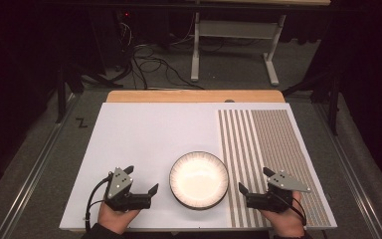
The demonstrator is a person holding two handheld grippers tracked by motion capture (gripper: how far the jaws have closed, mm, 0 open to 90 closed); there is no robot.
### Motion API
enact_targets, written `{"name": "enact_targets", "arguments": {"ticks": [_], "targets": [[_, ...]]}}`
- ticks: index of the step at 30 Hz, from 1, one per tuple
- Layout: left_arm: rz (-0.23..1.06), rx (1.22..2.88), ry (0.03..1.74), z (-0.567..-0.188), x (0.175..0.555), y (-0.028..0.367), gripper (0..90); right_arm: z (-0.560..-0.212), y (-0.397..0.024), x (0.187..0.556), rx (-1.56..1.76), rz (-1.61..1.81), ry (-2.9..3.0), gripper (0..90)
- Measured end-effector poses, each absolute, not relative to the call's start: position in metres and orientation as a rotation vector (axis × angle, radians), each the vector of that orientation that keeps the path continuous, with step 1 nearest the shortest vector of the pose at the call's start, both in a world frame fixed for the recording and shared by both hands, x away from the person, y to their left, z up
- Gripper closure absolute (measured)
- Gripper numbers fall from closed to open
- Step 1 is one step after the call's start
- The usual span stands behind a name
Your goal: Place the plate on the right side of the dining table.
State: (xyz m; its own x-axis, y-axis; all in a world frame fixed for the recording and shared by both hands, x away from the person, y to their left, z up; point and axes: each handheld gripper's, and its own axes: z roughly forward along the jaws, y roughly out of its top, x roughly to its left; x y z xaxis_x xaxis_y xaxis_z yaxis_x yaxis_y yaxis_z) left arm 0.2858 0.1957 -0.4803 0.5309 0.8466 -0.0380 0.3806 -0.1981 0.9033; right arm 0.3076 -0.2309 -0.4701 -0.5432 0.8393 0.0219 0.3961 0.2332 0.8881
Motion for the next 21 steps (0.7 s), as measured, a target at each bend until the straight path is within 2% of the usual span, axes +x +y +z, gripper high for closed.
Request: {"name": "enact_targets", "arguments": {"ticks": [5, 14, 21], "targets": [[0.548, 1.801, 1.043, -0.4824, 0.2899, 0.2002, 2.9, -0.4700, -0.2337, 0.3077, 1.128, 1.286, 2.049, 3.5], [0.553, 1.787, 1.071, -0.4843, 0.2920, 0.2029, 2.2, -0.4687, -0.2362, 0.3075, 1.110, 1.299, 2.050, 4.1], [0.558, 1.786, 1.076, -0.4858, 0.2916, 0.2048, 2.4, -0.4685, -0.2368, 0.3065, 1.099, 1.306, 2.052, 8.8]]}}
